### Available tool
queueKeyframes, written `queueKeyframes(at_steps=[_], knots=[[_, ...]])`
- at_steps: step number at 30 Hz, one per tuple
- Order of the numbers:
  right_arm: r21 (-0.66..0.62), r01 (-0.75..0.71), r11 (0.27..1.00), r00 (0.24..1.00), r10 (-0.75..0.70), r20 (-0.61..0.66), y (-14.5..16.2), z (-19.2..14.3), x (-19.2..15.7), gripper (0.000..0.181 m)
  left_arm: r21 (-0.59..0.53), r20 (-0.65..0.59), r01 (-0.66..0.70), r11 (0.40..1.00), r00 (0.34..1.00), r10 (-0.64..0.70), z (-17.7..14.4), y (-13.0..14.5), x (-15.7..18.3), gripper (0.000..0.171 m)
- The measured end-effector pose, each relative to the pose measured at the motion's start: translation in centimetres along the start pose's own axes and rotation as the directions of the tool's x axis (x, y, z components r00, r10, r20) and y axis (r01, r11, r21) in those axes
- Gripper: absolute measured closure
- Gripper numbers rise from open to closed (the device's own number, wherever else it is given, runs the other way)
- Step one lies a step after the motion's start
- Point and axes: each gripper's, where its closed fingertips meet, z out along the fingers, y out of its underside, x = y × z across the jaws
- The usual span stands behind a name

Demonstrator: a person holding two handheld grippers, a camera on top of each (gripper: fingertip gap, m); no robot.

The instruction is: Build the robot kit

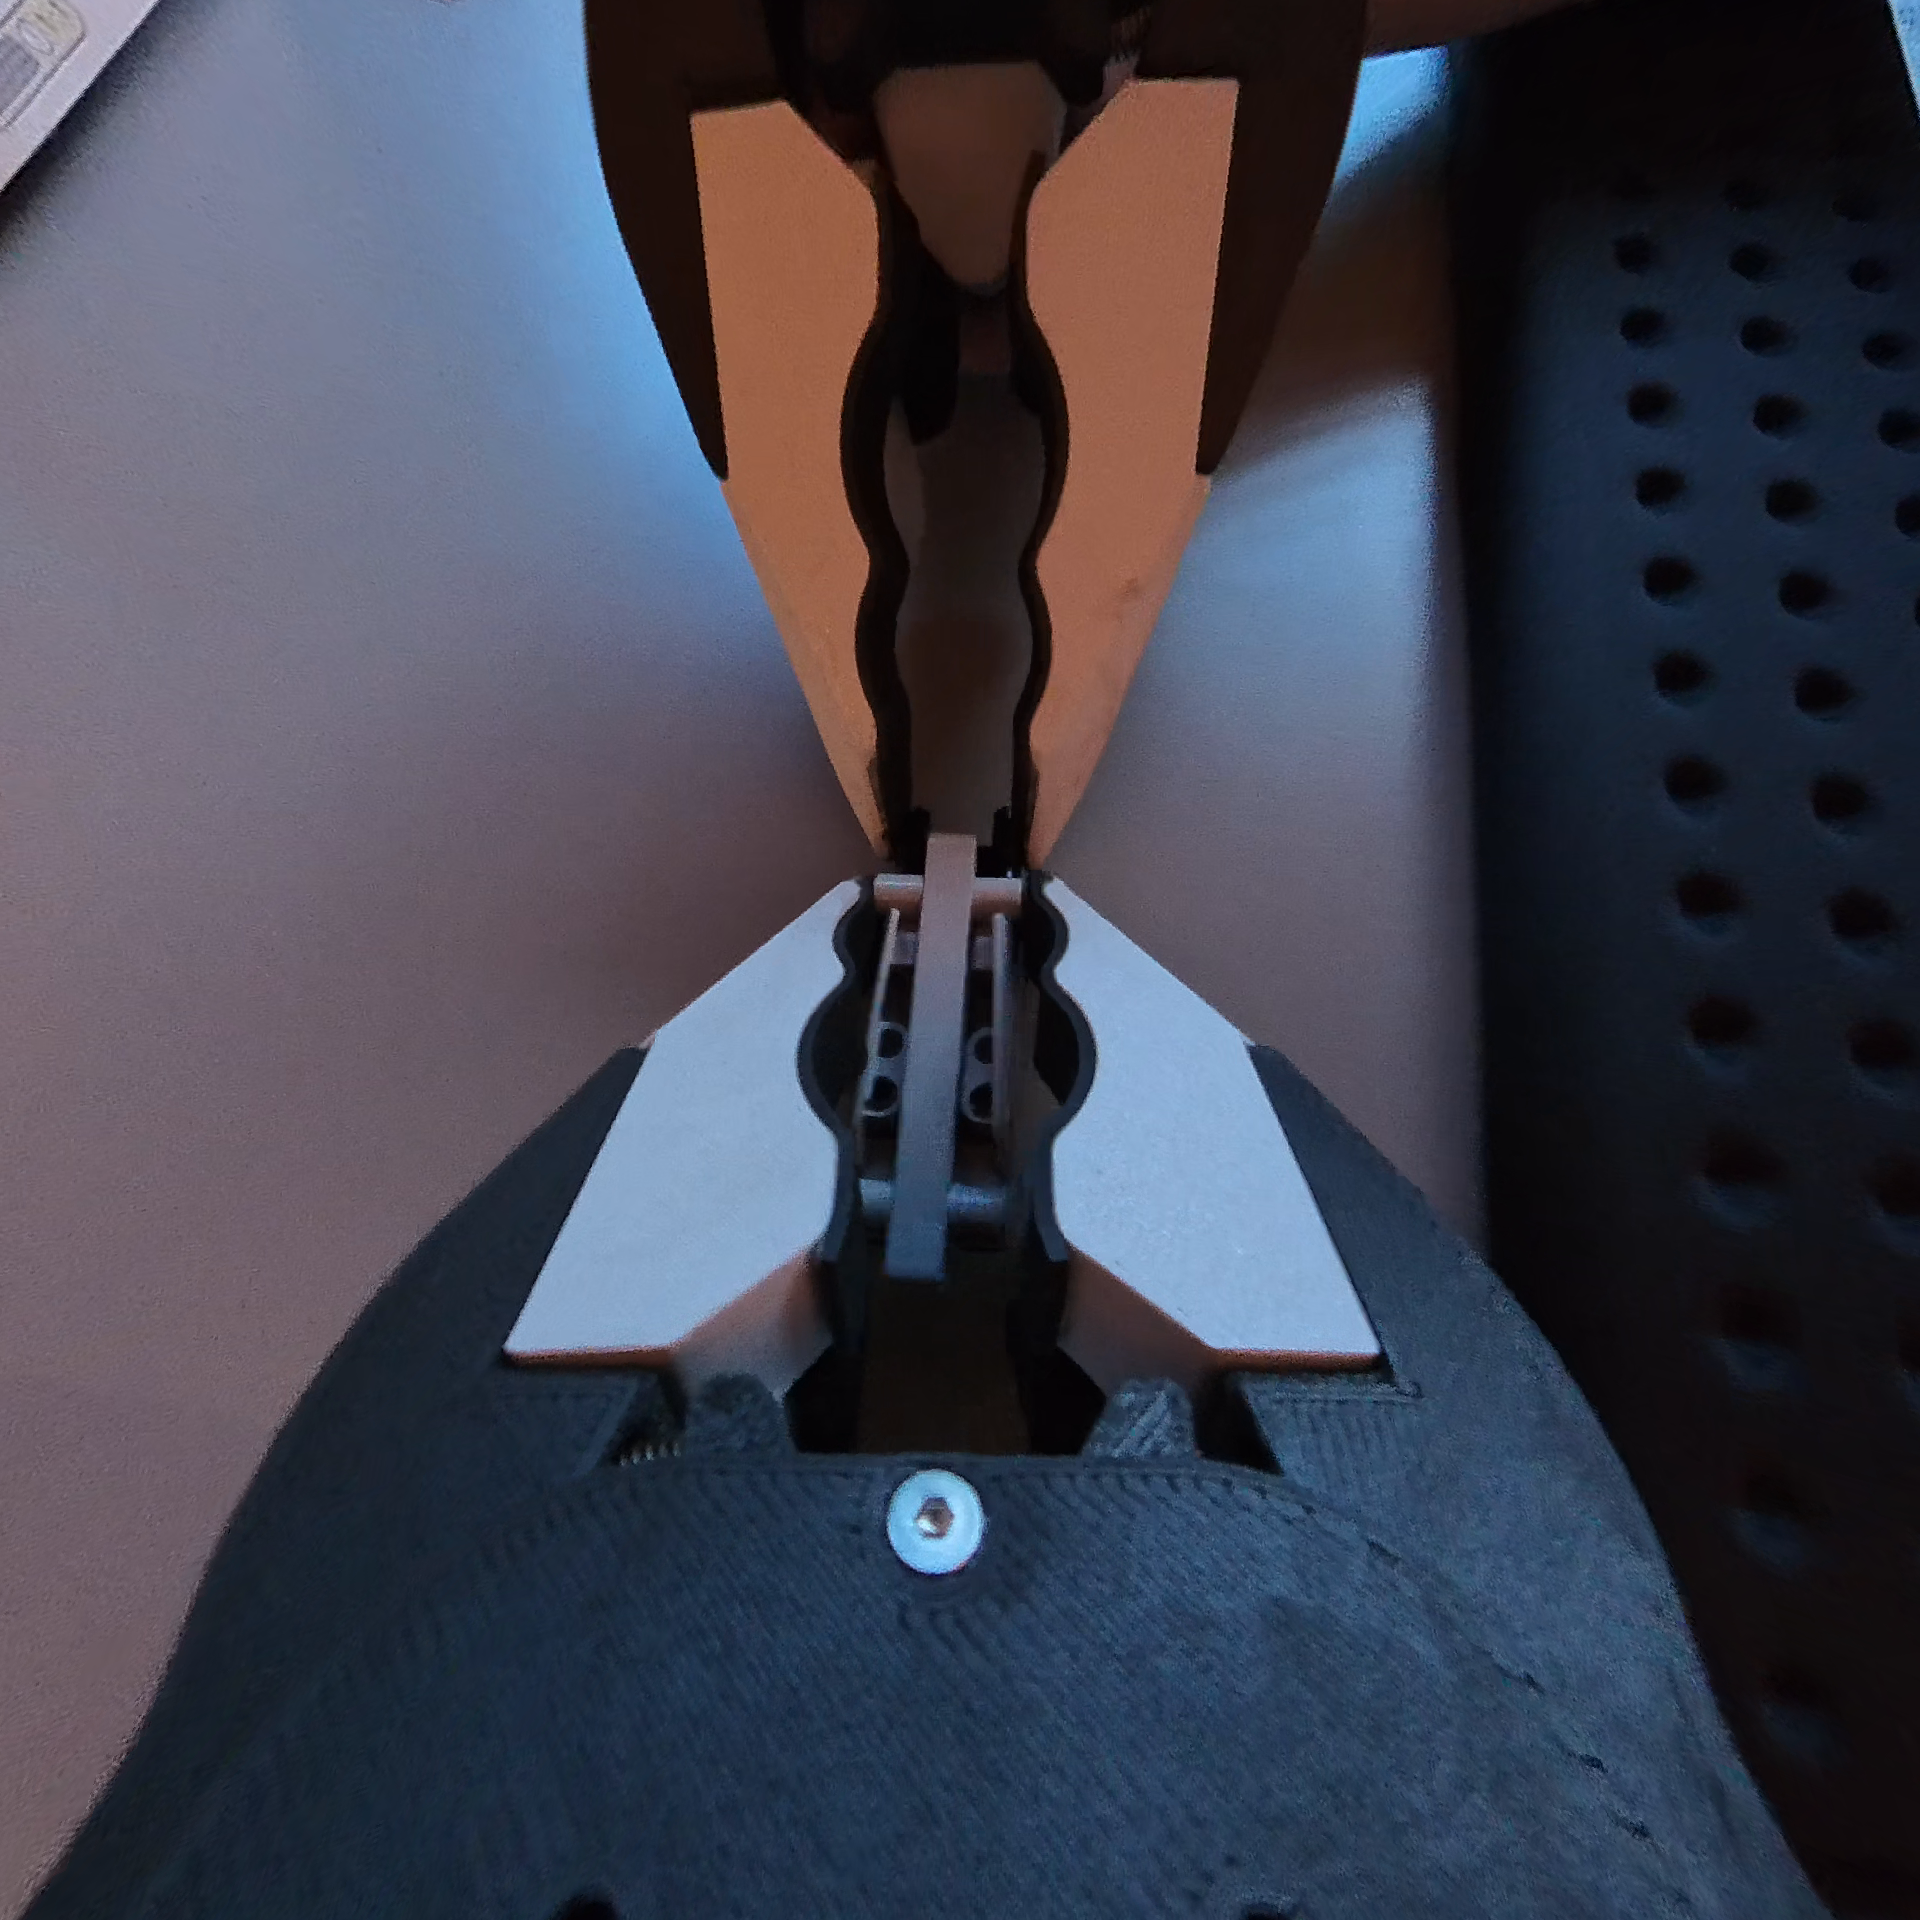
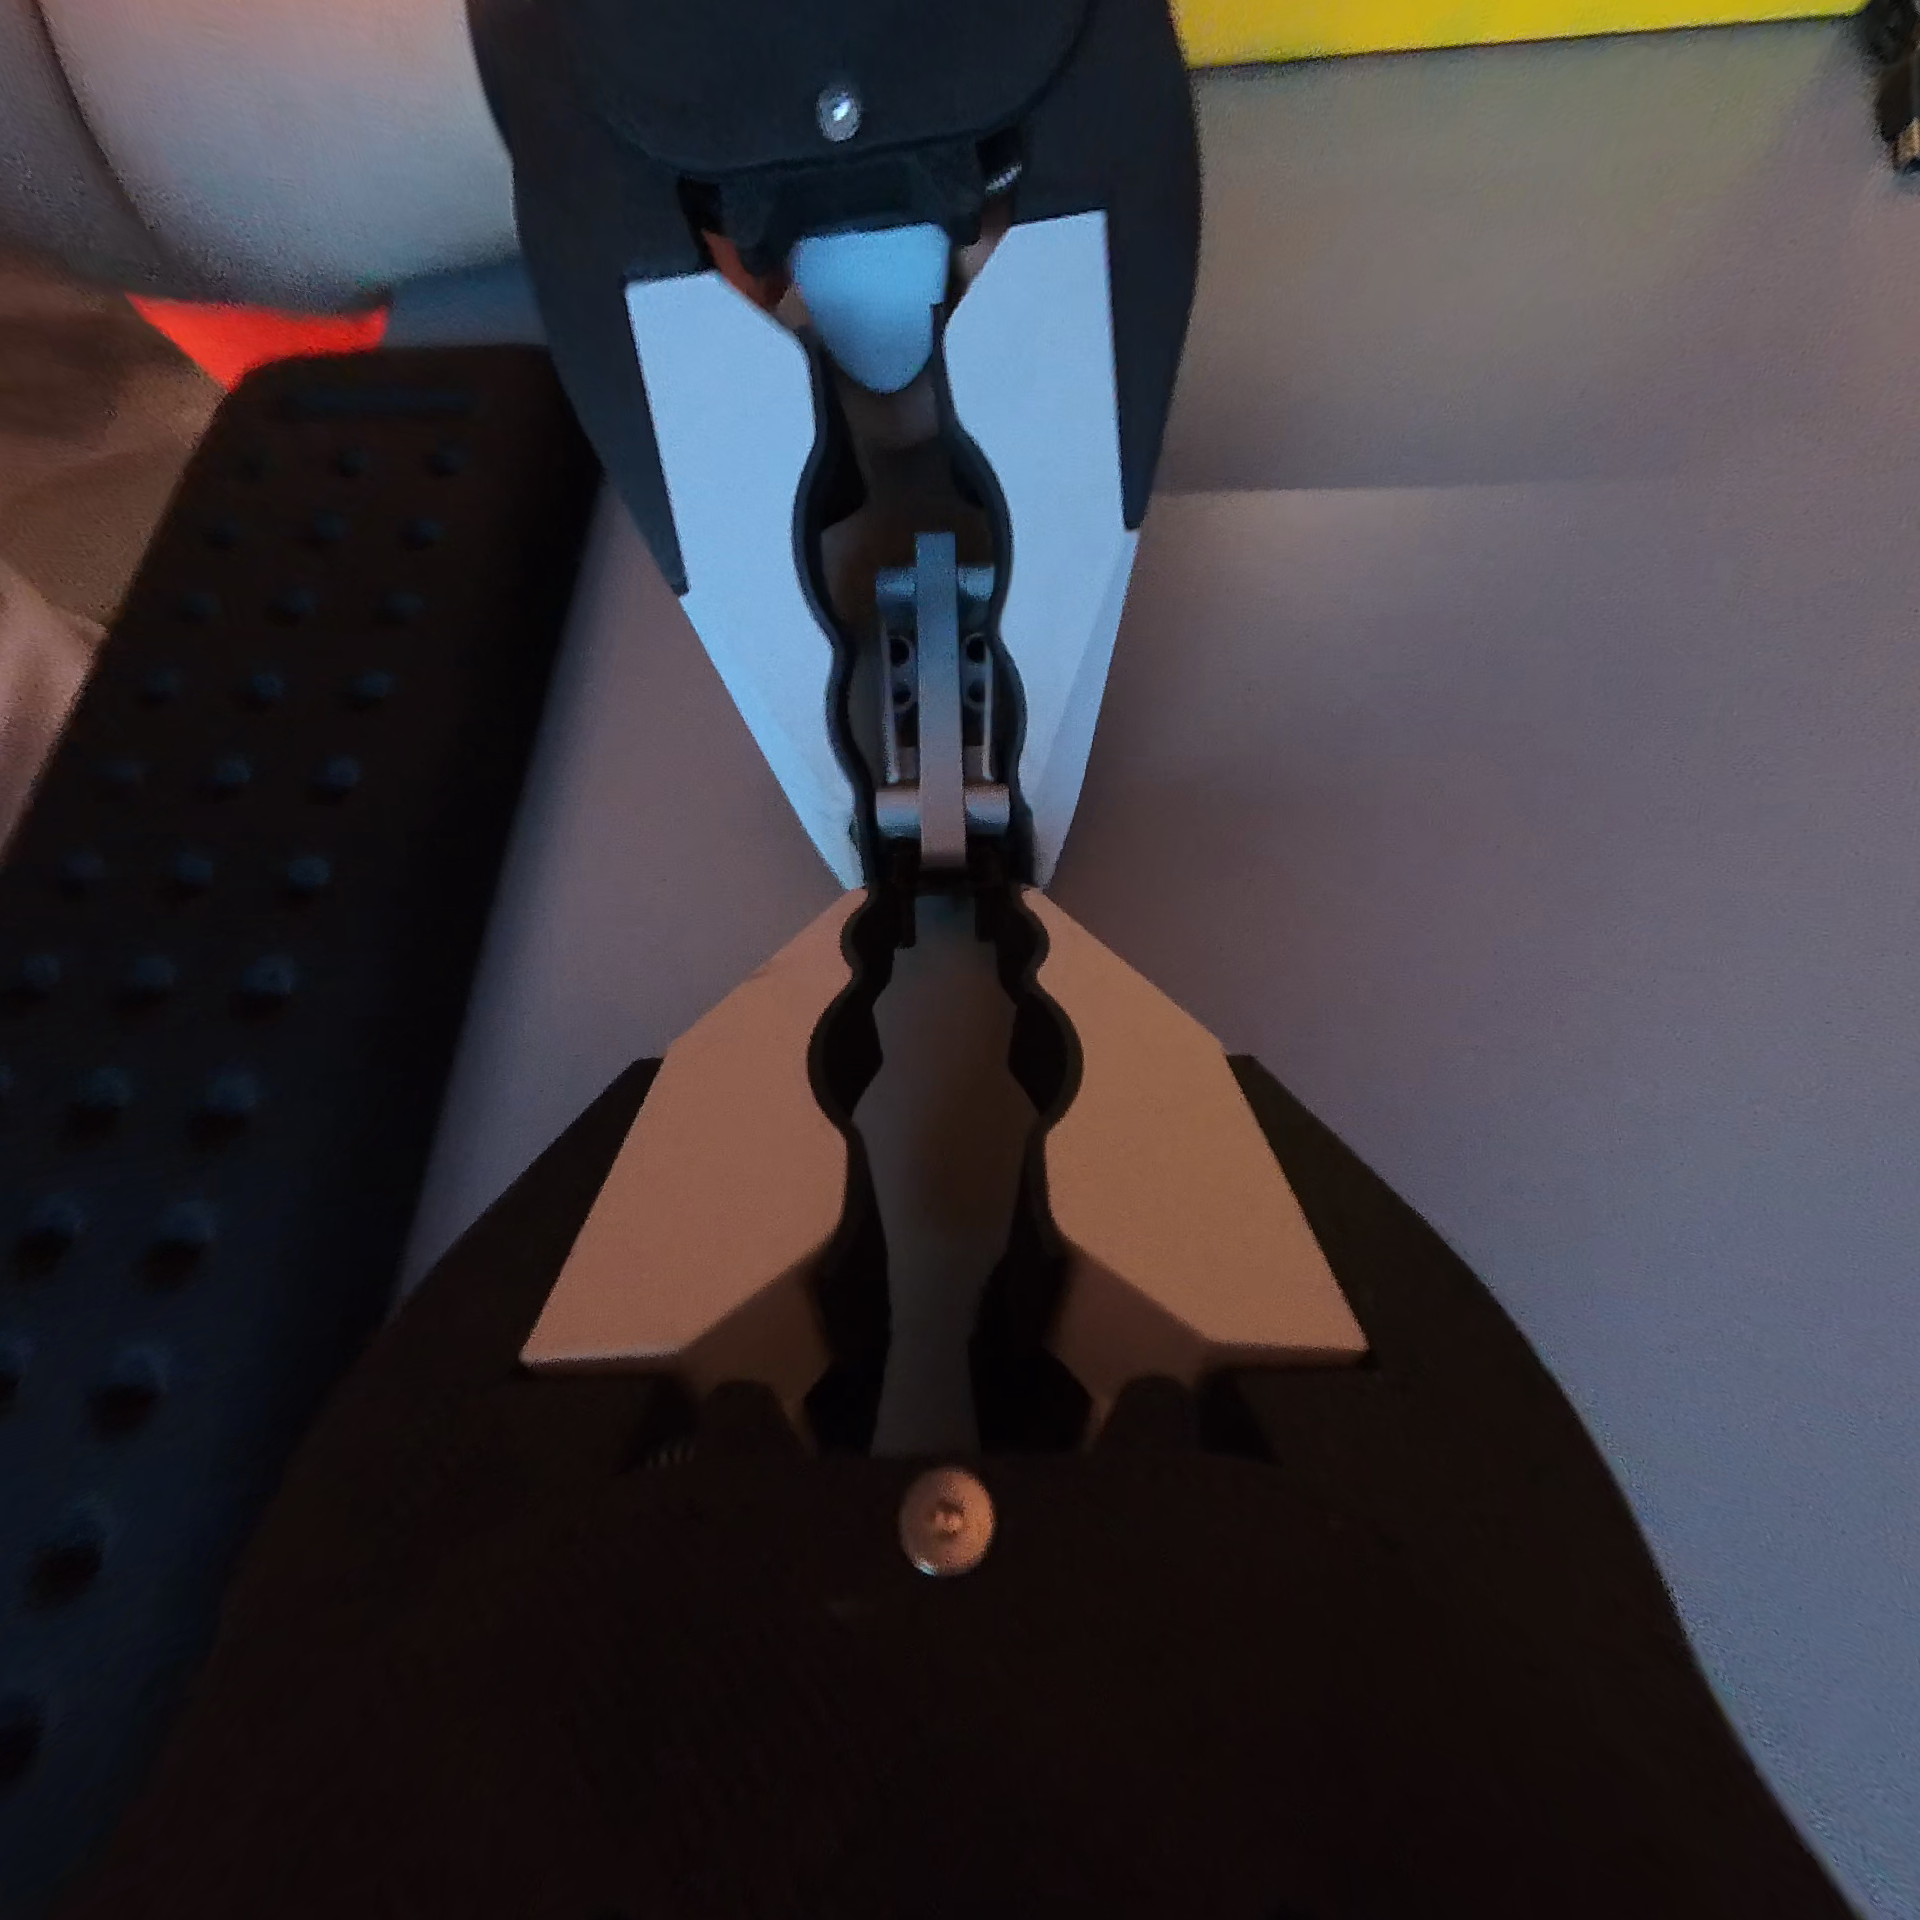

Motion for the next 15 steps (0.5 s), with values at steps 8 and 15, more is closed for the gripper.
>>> queueKeyframes(at_steps=[8,15], knots=[[0.231,-0.385,0.893,0.918,0.346,0.192,-2.1,-3.2,1.1,0.162,0.335,-0.267,0.455,0.825,0.886,-0.38,-5.3,-3.5,-2.5,0.122],[0.331,-0.644,0.69,0.748,0.478,0.46,-4.9,-6.0,0.7,0.162,0.404,-0.519,0.688,0.602,0.715,-0.469,-7.0,-6.1,-2.9,0.132]])
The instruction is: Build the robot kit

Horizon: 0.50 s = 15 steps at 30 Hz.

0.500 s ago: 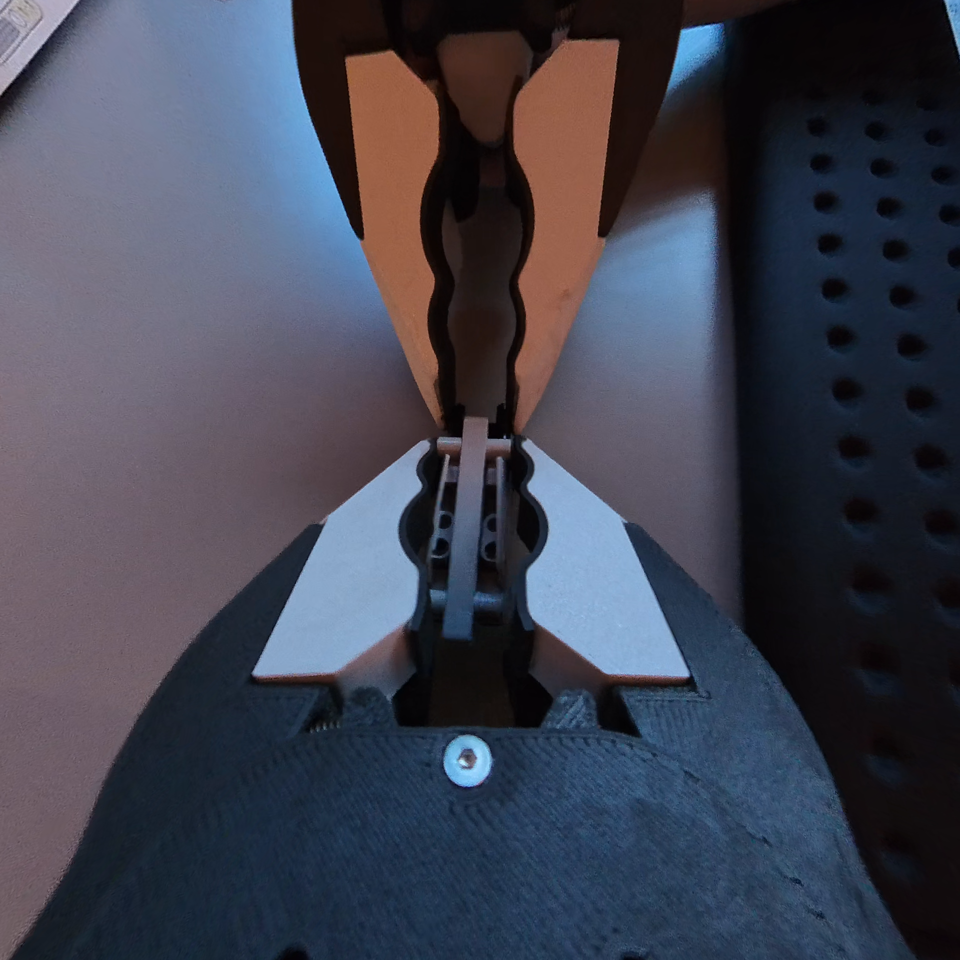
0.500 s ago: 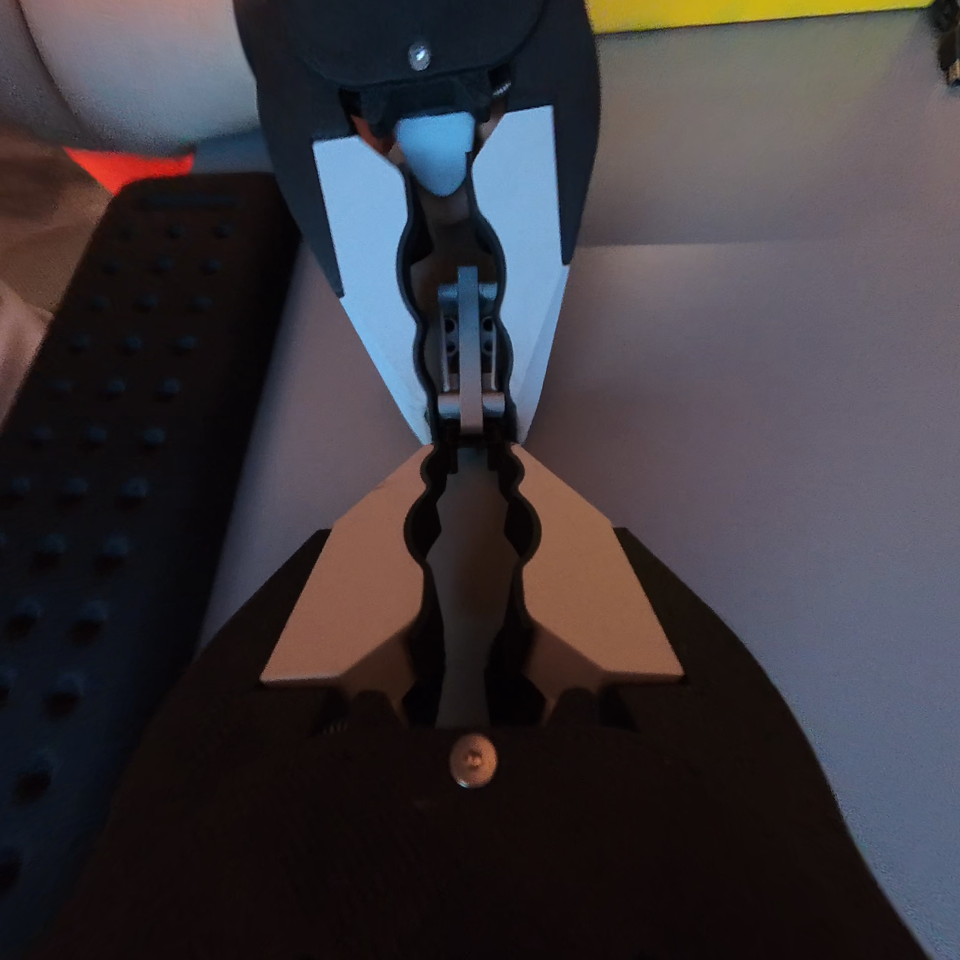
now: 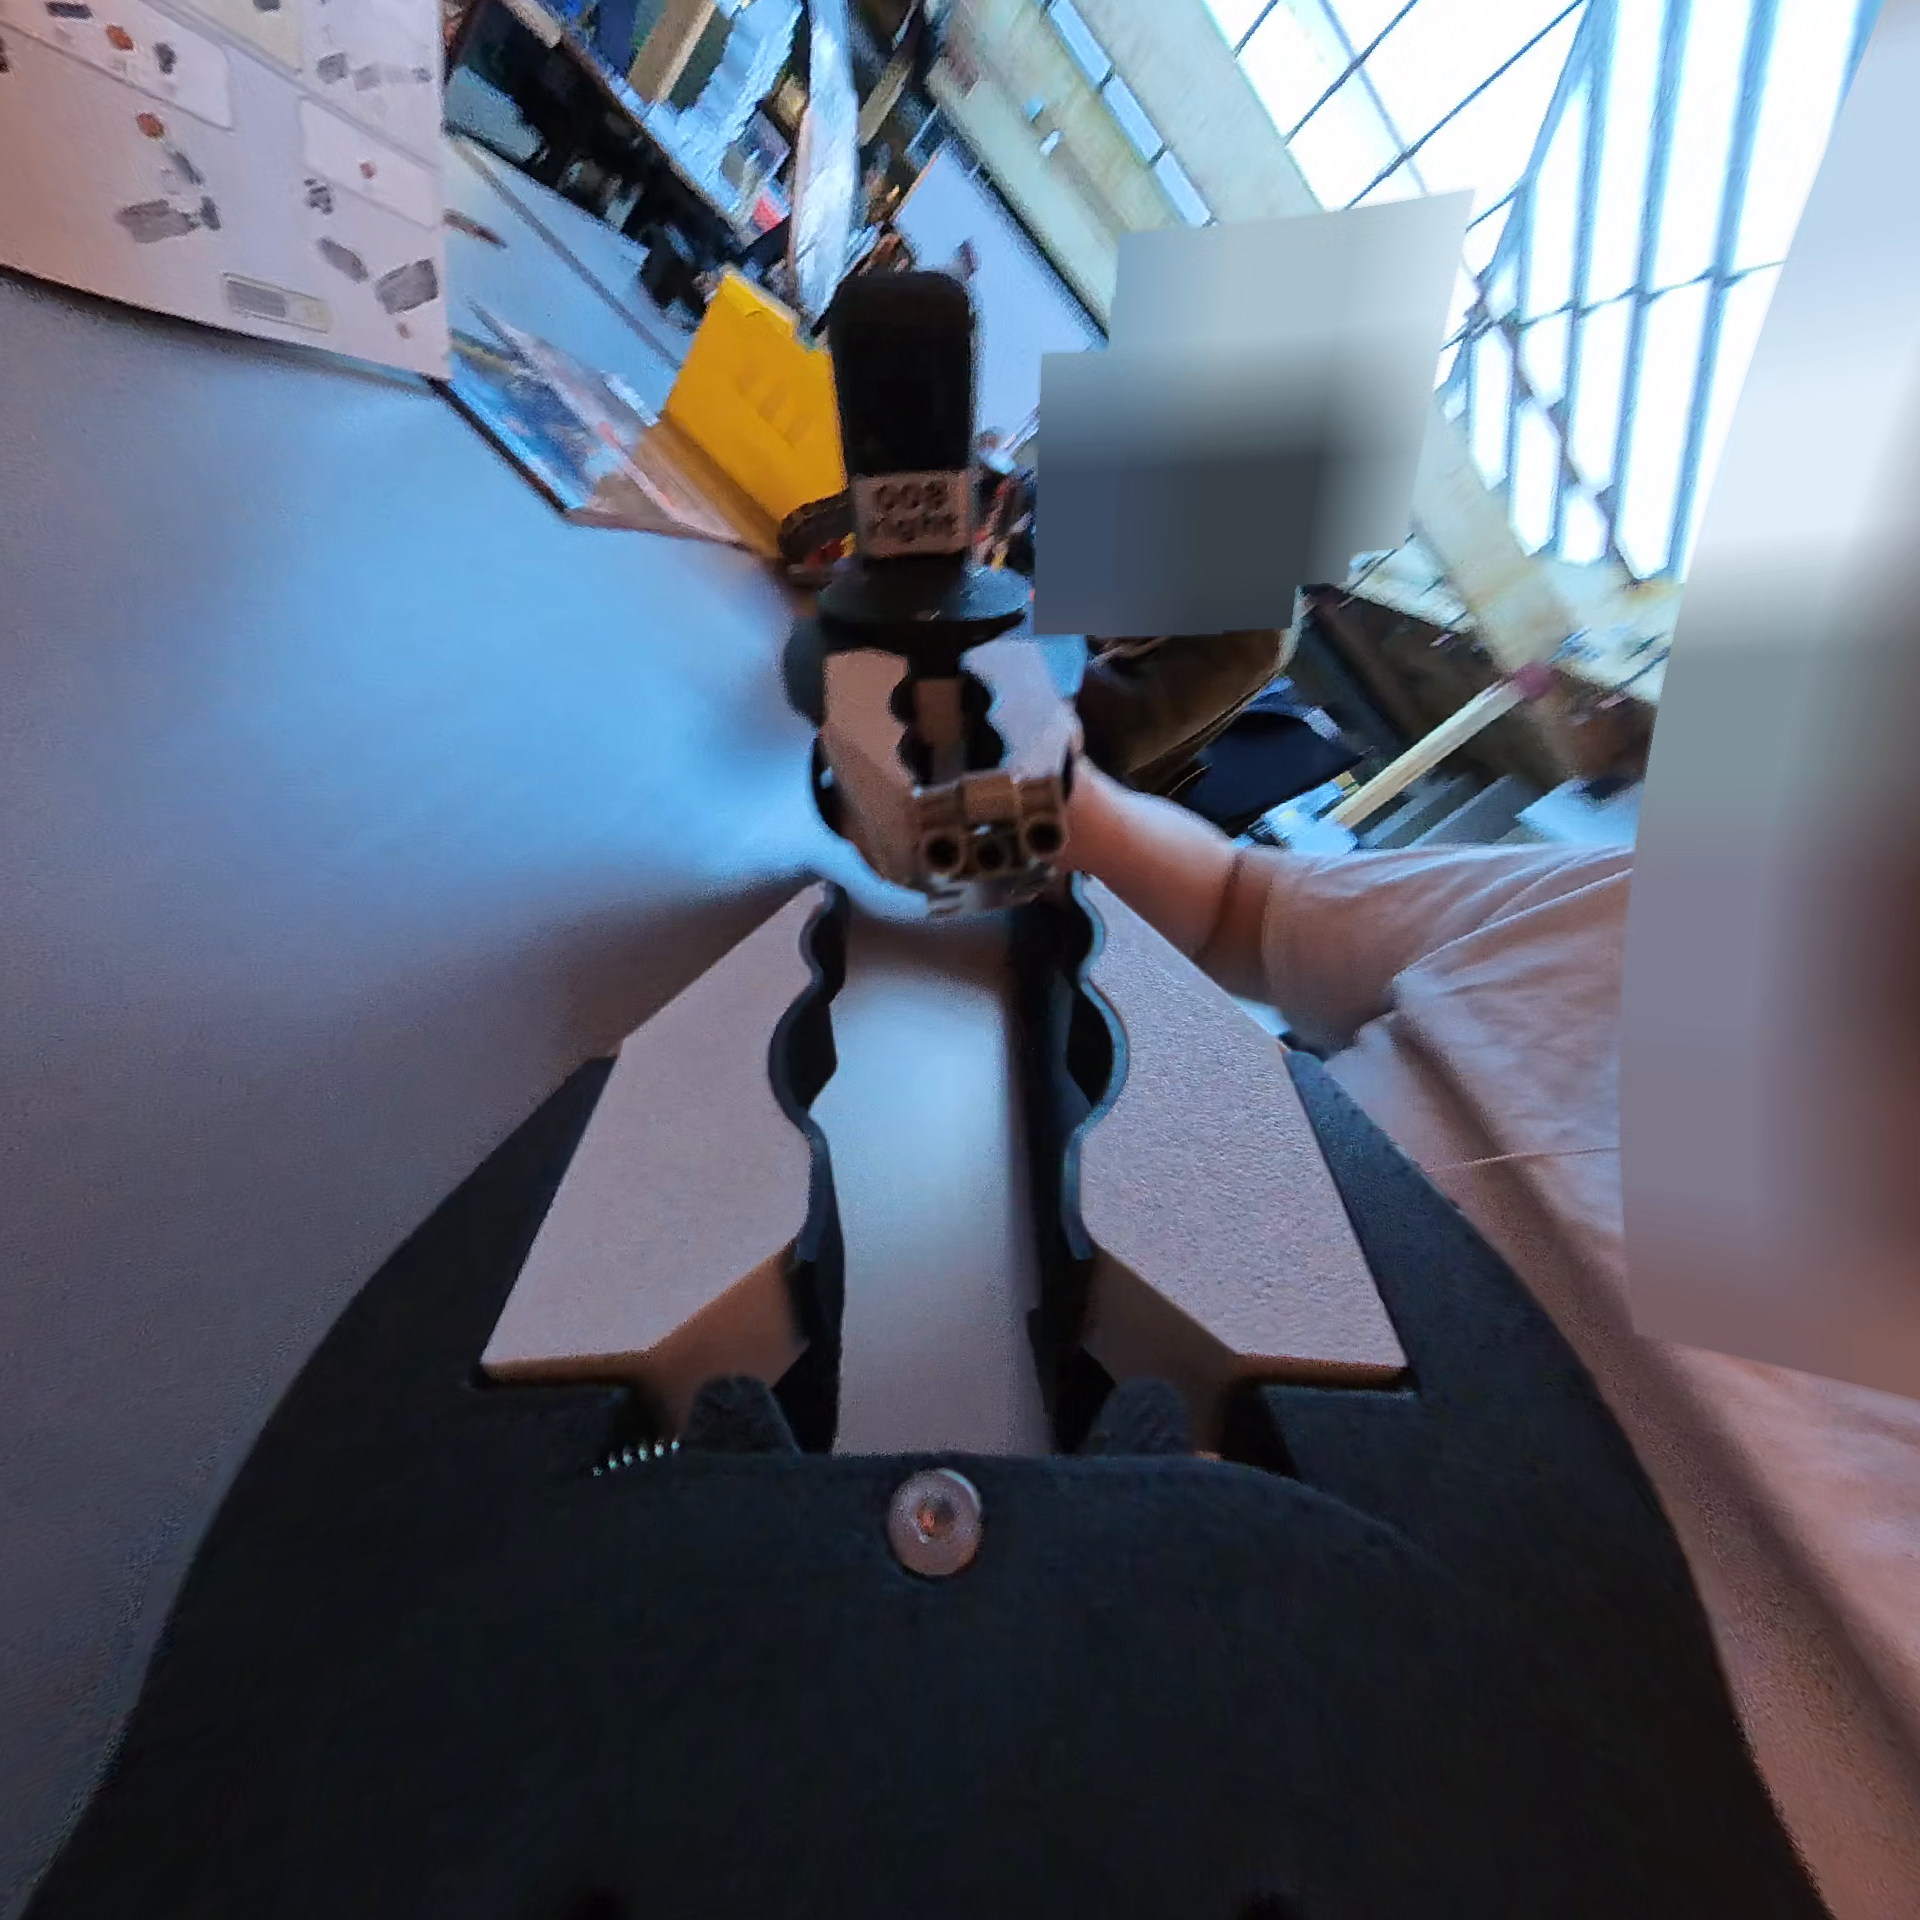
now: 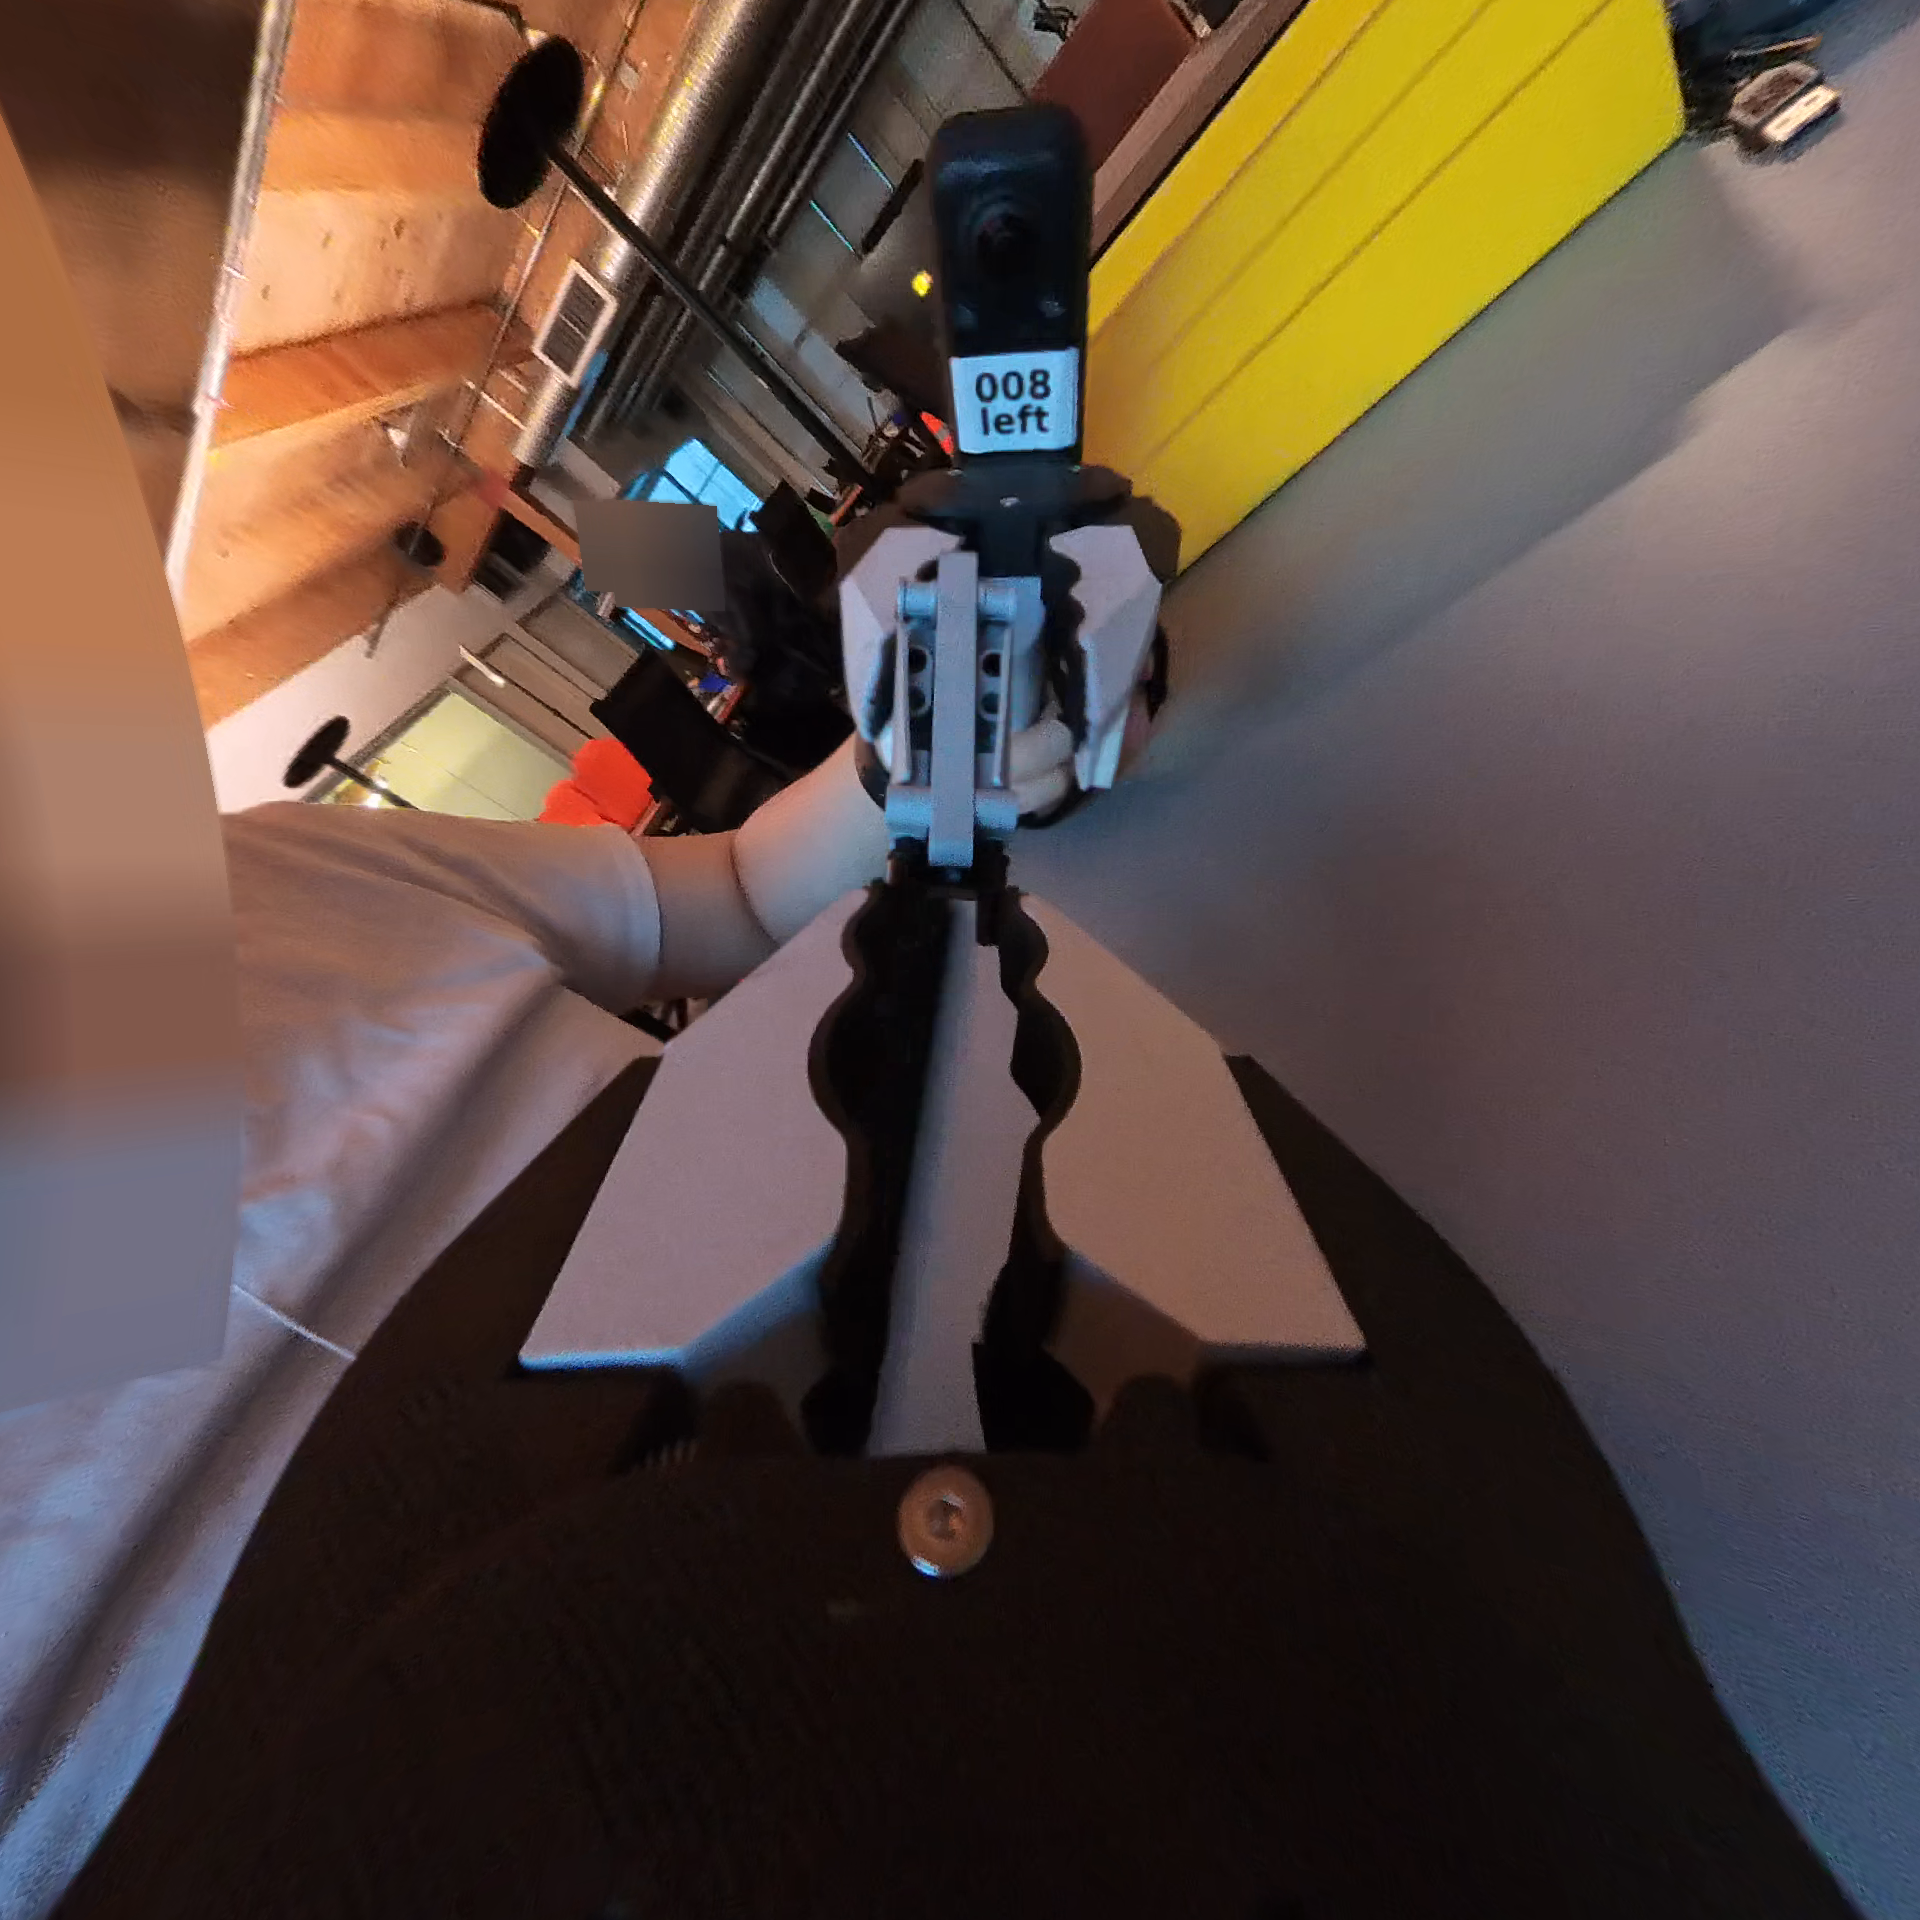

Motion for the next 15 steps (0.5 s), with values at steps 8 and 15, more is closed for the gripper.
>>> queueKeyframes(at_steps=[8,15], knots=[[0.001,-0.094,0.996,0.996,0.094,0.004,0.4,0.5,0.7,0.162,0.037,-0.044,0.087,0.996,0.995,-0.085,0.7,-0.2,-0.1,0.148],[0.003,-0.178,0.984,0.983,0.178,0.036,0.8,0.6,1.4,0.162,0.029,-0.043,0.181,0.983,0.983,-0.18,0.6,0.1,-1.0,0.148]])
